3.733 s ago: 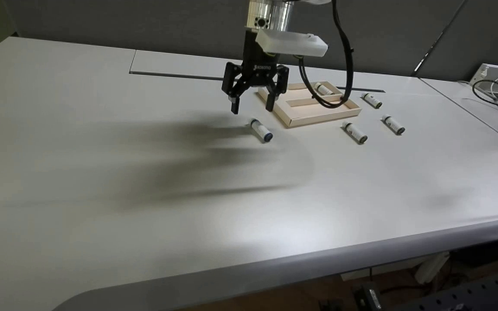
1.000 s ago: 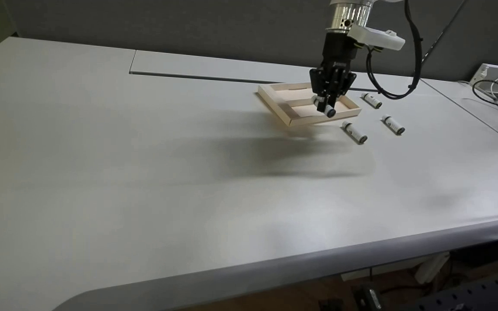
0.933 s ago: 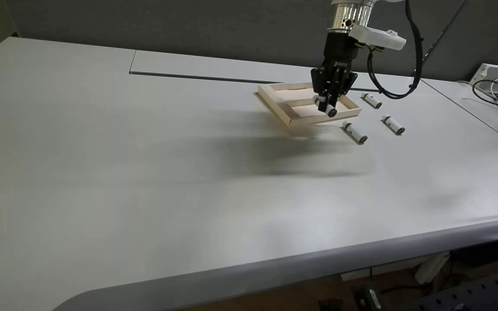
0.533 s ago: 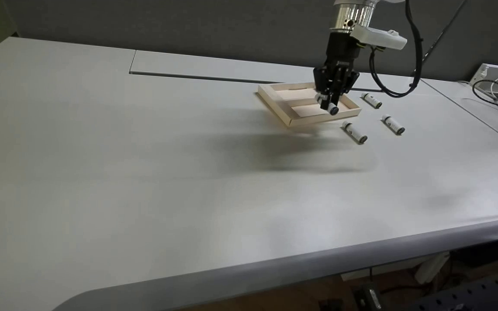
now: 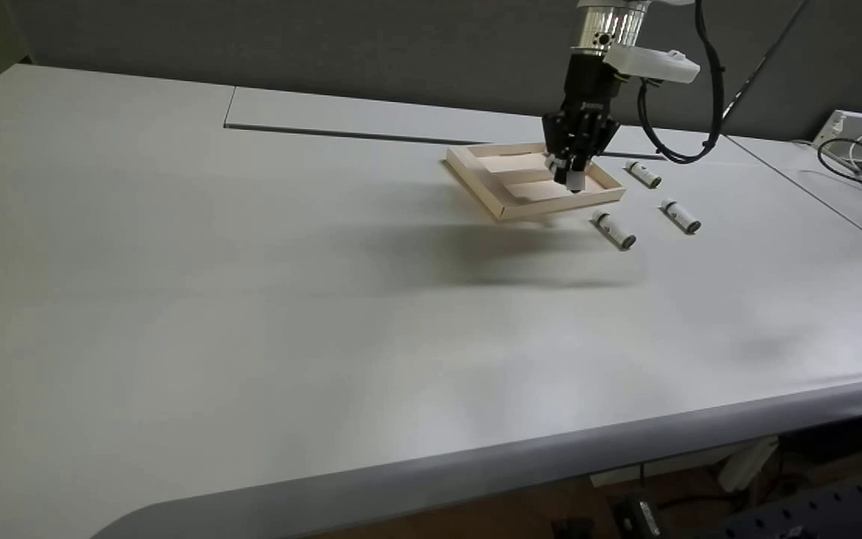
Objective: Pick up the bottle from left and put it in the empty segment of the tray
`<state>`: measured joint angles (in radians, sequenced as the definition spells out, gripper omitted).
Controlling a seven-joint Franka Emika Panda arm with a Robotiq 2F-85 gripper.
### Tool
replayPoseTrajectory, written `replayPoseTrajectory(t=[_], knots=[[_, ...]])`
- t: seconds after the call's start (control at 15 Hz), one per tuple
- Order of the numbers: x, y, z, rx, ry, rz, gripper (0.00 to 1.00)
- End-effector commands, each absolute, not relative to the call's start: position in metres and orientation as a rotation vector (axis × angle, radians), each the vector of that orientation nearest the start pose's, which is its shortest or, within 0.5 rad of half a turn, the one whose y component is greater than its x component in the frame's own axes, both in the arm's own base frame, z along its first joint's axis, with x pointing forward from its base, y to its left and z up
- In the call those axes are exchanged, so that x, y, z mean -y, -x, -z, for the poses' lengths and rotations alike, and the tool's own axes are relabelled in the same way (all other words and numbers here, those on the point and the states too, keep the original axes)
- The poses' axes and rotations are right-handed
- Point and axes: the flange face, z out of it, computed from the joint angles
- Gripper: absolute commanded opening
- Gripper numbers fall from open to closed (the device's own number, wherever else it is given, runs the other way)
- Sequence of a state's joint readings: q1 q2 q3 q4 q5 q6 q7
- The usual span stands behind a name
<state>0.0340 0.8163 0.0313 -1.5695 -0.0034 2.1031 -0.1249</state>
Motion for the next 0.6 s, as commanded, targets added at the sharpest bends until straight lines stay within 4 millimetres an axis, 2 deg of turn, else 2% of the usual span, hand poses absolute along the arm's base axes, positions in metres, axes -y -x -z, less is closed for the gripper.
replayPoseTrajectory(t=[0.0, 0.53], knots=[[-0.037, -0.677, -0.14, 0.28, 3.099, -0.405, 0.07], [-0.036, -0.691, -0.127, 0.3, 3.118, -0.354, 0.07]])
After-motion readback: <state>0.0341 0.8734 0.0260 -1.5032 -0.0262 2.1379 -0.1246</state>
